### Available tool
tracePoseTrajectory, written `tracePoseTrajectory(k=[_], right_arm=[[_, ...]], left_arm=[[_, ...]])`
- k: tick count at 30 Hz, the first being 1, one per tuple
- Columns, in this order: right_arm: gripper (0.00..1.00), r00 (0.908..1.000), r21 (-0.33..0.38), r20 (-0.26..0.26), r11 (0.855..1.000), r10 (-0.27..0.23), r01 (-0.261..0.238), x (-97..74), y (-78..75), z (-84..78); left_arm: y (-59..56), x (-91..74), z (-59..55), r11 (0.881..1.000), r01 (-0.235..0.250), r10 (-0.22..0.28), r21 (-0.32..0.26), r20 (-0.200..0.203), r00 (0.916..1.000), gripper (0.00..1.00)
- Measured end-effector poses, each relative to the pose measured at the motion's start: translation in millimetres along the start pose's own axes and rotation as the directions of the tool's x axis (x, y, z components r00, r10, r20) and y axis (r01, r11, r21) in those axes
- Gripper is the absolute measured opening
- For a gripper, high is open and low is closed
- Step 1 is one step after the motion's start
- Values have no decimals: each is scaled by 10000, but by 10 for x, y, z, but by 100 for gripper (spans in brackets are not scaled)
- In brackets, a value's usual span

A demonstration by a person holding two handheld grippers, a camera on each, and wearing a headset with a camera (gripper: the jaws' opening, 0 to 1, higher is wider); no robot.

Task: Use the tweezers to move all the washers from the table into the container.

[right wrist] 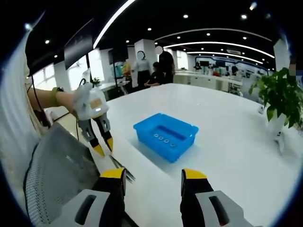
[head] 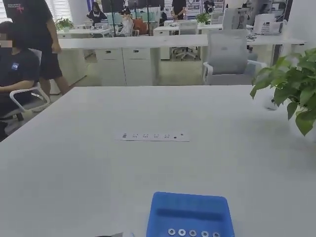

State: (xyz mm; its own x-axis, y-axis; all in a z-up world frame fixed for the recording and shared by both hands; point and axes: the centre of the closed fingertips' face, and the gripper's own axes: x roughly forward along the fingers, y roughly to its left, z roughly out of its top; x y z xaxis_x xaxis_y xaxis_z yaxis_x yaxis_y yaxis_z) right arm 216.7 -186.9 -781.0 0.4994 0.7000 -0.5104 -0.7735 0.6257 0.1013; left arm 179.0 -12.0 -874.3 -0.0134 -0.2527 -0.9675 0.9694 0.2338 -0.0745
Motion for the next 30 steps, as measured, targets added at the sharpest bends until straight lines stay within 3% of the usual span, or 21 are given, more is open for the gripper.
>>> tracePoseTrajectory(k=[5,9,12,16,18,19,22,23,29,30], right_arm=[[49,9998,80,74,9998,-164,163,-23,-47,17],[55,9991,139,158,9992,-386,384,-47,-101,35],[57,9981,301,324,9982,-528,518,-70,-136,70],[60,9969,310,397,9973,-681,669,-87,-171,97],[62,9961,347,464,9967,-746,730,-97,-184,117],[63,9959,383,501,9966,-755,736,-100,-186,126],[64,9946,480,625,9957,-827,798,-111,-203,160],[65,9942,493,651,9954,-852,821,-113,-208,169],[70,9905,559,923,9937,-1021,972,-140,-234,257],[70,9896,583,997,9934,-1038,983,-148,-257,259]], left_arm=[[-20,-95,-82,9975,-102,135,-705,461,9988,23],[30,-184,-204,9909,-517,598,-1241,621,9963,29],[76,-257,-249,9799,-820,1006,-1821,952,9904,35],[98,-360,-271,9520,-968,1515,-2905,1723,9733,39],[128,-416,-271,9334,-1035,1853,-3436,2146,9590,43],[145,-462,-254,9208,-1041,2073,-3759,2456,9470,44],[185,-549,-216,9002,-970,2441,-4246,3074,9198,48],[211,-587,-206,8935,-1005,2637,-4377,3301,9064,48],[320,-755,-136,8646,-1321,3548,-4848,4029,8436,54],[315,-795,-99,8693,-1283,3587,-4773,4307,8281,54]])
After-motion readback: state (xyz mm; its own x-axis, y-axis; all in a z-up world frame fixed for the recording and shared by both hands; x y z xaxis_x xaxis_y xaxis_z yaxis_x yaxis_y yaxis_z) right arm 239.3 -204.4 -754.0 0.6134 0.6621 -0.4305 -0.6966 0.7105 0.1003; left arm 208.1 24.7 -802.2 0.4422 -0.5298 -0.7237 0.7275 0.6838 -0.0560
